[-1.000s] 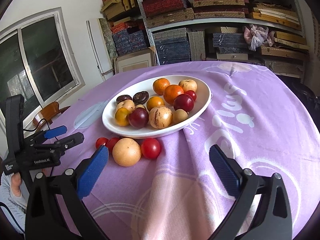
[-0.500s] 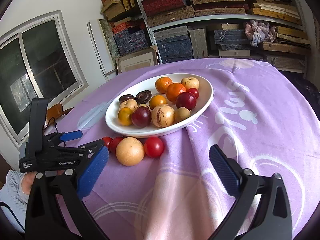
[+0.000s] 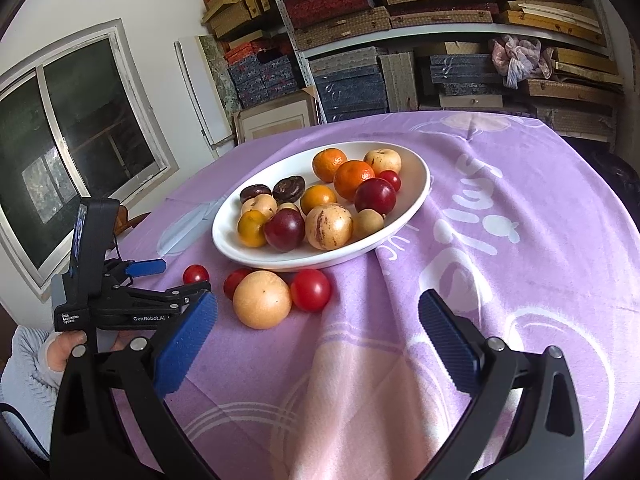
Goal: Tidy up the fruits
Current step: 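Move both tools toward the red tomatoes lying beside the plate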
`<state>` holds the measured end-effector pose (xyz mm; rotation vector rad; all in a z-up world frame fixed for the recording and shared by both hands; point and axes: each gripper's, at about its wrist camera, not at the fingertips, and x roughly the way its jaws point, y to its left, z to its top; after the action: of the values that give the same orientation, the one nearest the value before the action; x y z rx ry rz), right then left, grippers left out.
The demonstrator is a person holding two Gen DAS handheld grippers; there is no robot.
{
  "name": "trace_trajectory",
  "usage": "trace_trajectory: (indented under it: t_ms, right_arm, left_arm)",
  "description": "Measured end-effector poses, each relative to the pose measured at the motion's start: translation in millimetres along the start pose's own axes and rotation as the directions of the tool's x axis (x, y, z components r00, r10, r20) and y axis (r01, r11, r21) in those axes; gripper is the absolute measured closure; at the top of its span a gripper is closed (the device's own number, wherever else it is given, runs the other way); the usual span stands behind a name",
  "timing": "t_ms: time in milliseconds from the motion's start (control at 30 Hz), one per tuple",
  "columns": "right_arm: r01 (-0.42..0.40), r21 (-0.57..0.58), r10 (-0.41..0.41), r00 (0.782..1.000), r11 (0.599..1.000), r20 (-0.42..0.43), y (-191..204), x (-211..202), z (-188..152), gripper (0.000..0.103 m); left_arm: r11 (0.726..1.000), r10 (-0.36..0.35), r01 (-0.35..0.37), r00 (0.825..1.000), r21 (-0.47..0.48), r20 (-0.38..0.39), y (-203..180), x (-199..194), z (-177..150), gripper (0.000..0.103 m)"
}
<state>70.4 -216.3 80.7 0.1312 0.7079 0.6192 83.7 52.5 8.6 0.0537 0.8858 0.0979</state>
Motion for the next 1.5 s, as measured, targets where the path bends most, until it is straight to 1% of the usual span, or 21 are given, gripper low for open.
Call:
trace_trajectory:
  t_ms: [67, 100, 200, 300, 400, 500, 533, 633, 700, 733, 767, 833, 900, 967, 1067, 1133, 1300, 1367, 1433, 1467, 1500]
  right_arm:
    - [0.000, -0.004, 0.000, 1.000, 1.000, -0.006, 0.5, 0.8, -0.6, 0.004]
    - [0.000, -0.006, 0.000, 1.000, 1.000, -0.008, 1.1, 1.8, -0.5, 0.004]
    - [-0.002, -0.005, 0.002, 1.000, 1.000, -0.008, 1.5, 2.2, -0.8, 0.004]
    - [-0.005, -0.001, 0.005, 1.000, 1.000, -0.012, 0.8, 3.8, -0.8, 0.004]
    - [-0.008, -0.003, 0.008, 1.000, 1.000, -0.018, 2.0, 5.2, -1.4, 0.004]
    - [-0.011, -0.009, 0.011, 1.000, 1.000, -0.025, 3.4, 6.9, -1.9, 0.004]
    - [-0.013, -0.009, 0.013, 1.000, 1.000, -0.029, 3.9, 7.5, -2.3, 0.004]
    - [-0.017, -0.010, 0.016, 0.999, 1.000, -0.041, 4.2, 10.2, -2.3, 0.004]
    - [-0.018, -0.009, 0.018, 0.999, 1.000, -0.045, 4.2, 11.1, -2.6, 0.004]
    - [-0.019, -0.008, 0.018, 0.999, 1.000, -0.047, 4.0, 11.2, -2.8, 0.004]
    - [-0.018, -0.006, 0.018, 0.999, 1.000, -0.048, 4.0, 11.6, -3.0, 0.004]
    - [-0.019, -0.002, 0.018, 0.999, 1.000, -0.049, 3.1, 12.0, -3.0, 0.004]
    - [-0.019, -0.001, 0.019, 0.999, 1.000, -0.050, 2.2, 11.4, -2.9, 0.004]
    - [-0.020, -0.002, 0.020, 0.999, 1.000, -0.051, 2.3, 11.6, -2.9, 0.004]
    - [-0.020, -0.002, 0.020, 0.998, 1.000, -0.051, 2.1, 11.6, -3.2, 0.004]
    - [-0.020, -0.002, 0.020, 0.998, 1.000, -0.052, 2.1, 11.6, -3.2, 0.004]
    - [-0.021, -0.002, 0.020, 0.998, 1.000, -0.052, 2.0, 11.9, -3.4, 0.004]
    - [-0.021, -0.001, 0.021, 0.998, 1.000, -0.053, 2.0, 12.1, -3.5, 0.004]
    - [-0.027, -0.003, 0.027, 0.998, 1.000, -0.054, 2.7, 12.5, -3.7, 0.004]
    - [-0.028, -0.007, 0.028, 0.998, 1.000, -0.055, 3.3, 13.0, -4.0, 0.004]
    - [-0.025, -0.013, 0.025, 0.998, 1.000, -0.057, 4.7, 13.2, -4.3, 0.004]
  left_arm:
    - [1.000, -0.020, 0.020, 0.999, 0.013, 0.034, 0.3, -4.2, 2.9, 0.004]
    - [0.999, -0.043, 0.042, 0.998, 0.024, 0.046, -1.2, -5.8, 4.1, 0.004]
    - [0.992, -0.103, 0.100, 0.994, 0.074, 0.031, -11.0, -6.7, 1.6, 0.004]
    - [0.985, -0.145, 0.143, 0.989, 0.094, 0.011, -14.7, -7.7, -5.0, 0.004]
    - [0.982, -0.161, 0.161, 0.987, 0.097, -0.015, -12.2, -7.8, -13.0, 0.004]
    - [0.982, -0.158, 0.162, 0.986, 0.097, -0.043, -5.8, -6.0, -19.7, 0.004]
    - [0.980, -0.173, 0.176, 0.984, 0.088, -0.047, -0.7, -5.8, -20.6, 0.004]
    - [0.990, -0.125, 0.127, 0.991, 0.058, -0.041, 13.1, -5.1, -23.7, 0.004]
    - [0.989, -0.148, 0.148, 0.989, 0.009, -0.004, 25.5, -10.5, -22.6, 0.005]
    - [0.989, -0.147, 0.147, 0.989, -0.001, 0.017, 27.9, -13.9, -22.0, 0.005]
    - [0.991, -0.135, 0.135, 0.990, 0.002, 0.038, 28.0, -17.4, -21.2, 0.007]
    - [0.992, -0.123, 0.122, 0.991, 0.022, 0.054, 24.2, -21.3, -20.5, 0.017]
    - [0.992, -0.121, 0.119, 0.991, 0.042, 0.050, 19.1, -21.5, -20.6, 0.035]
    - [0.991, -0.124, 0.122, 0.992, 0.051, 0.033, 14.9, -18.6, -18.8, 0.047]
    - [0.985, -0.168, 0.167, 0.986, 0.046, 0.005, 11.8, -15.1, -18.9, 0.048]
    - [0.985, -0.164, 0.164, 0.986, 0.053, 0.001, 8.5, -14.3, -19.8, 0.048]
    - [0.979, -0.201, 0.201, 0.980, 0.040, 0.001, 7.2, -13.5, -18.7, 0.046]
    - [0.979, -0.200, 0.200, 0.980, 0.031, 0.001, 8.7, -12.9, -18.6, 0.046]
    - [0.978, -0.206, 0.206, 0.979, 0.039, -0.002, 6.7, -12.3, -18.1, 0.040]
    - [0.977, -0.207, 0.207, 0.978, 0.054, -0.007, 3.5, -12.1, -18.2, 0.036]
    - [0.978, -0.198, 0.198, 0.980, 0.066, -0.010, 0.6, -12.1, -18.4, 0.035]
